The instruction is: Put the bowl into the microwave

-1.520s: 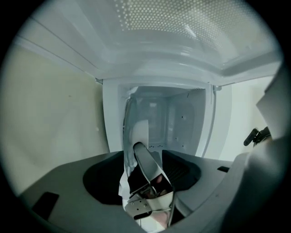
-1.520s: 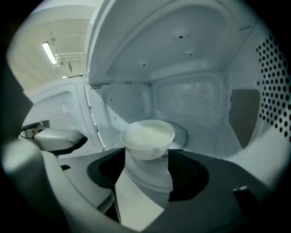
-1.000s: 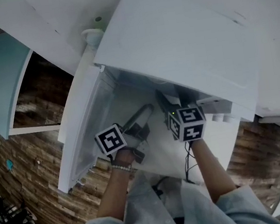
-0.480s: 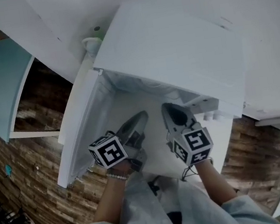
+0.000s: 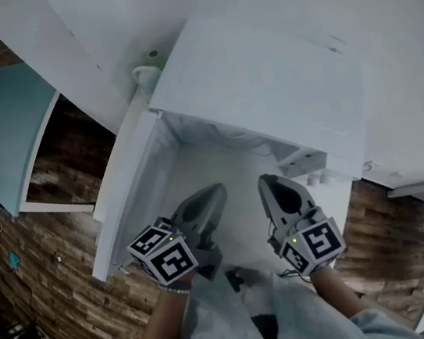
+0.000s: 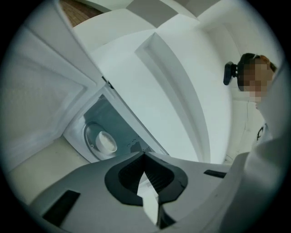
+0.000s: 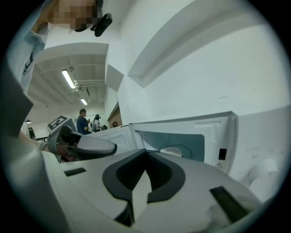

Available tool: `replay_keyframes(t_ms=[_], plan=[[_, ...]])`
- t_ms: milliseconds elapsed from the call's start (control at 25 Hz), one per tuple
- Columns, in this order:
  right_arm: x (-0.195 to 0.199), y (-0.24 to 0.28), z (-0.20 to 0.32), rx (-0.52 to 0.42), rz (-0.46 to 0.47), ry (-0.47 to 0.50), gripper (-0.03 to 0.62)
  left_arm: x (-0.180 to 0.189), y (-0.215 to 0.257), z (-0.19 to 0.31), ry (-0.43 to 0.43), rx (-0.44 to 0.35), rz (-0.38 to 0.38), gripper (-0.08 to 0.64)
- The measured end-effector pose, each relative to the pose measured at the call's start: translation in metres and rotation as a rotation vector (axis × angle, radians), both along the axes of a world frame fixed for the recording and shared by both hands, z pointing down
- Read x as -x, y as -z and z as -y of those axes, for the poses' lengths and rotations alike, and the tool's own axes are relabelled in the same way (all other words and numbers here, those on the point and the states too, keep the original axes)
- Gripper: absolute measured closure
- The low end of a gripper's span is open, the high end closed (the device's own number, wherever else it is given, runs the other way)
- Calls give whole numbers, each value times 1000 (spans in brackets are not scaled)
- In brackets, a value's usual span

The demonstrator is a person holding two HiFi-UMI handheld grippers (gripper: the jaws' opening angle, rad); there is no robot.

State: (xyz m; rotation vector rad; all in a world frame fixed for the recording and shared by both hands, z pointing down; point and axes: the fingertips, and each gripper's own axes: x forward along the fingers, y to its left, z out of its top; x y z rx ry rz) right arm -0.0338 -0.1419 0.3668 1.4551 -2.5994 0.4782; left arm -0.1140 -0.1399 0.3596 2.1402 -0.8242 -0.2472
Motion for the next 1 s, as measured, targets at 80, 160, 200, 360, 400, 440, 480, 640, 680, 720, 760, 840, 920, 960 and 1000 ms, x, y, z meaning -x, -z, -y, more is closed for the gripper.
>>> replay_keyframes(t_ms=[80, 160, 200, 360, 400, 440, 480, 640, 680, 720, 760, 840, 920, 960, 1000], plan=[[-1, 6, -5, -6, -2, 4, 589, 0, 7, -5, 0, -40, 58, 561], [-1, 10, -10, -12, 0, 10, 589, -1, 12, -11, -9, -80, 110, 561], [-1, 13, -13, -16, 6, 12, 589, -2, 14, -15, -20, -103, 130, 561], [2, 17, -23, -19, 26, 13, 589, -5, 16, -28, -49, -149, 208, 561], [2, 18, -25, -17, 25, 14, 589, -5, 16, -30, -51, -152, 220, 561], [2, 18, -26, -14, 25, 15, 589, -6, 16, -32, -53, -157, 228, 561], [3, 17, -27, -11, 28, 18, 589, -6, 16, -33, -54, -167, 235, 561], [7, 17, -31, 3, 41, 33, 589, -7, 19, -40, -55, -200, 242, 561], [8, 17, -31, 2, 40, 35, 589, -9, 18, -41, -60, -198, 239, 561], [8, 17, -31, 2, 39, 37, 589, -10, 17, -41, -66, -194, 237, 561], [10, 17, -32, 2, 38, 41, 589, -11, 16, -42, -70, -190, 236, 561], [13, 17, -34, 4, 36, 54, 589, -11, 16, -42, -73, -186, 235, 561], [15, 17, -35, 6, 36, 67, 589, -12, 17, -41, -74, -190, 234, 561], [16, 17, -35, 8, 36, 72, 589, -13, 18, -41, -75, -192, 235, 561], [17, 16, -35, 10, 37, 75, 589, -13, 17, -41, -78, -194, 236, 561]])
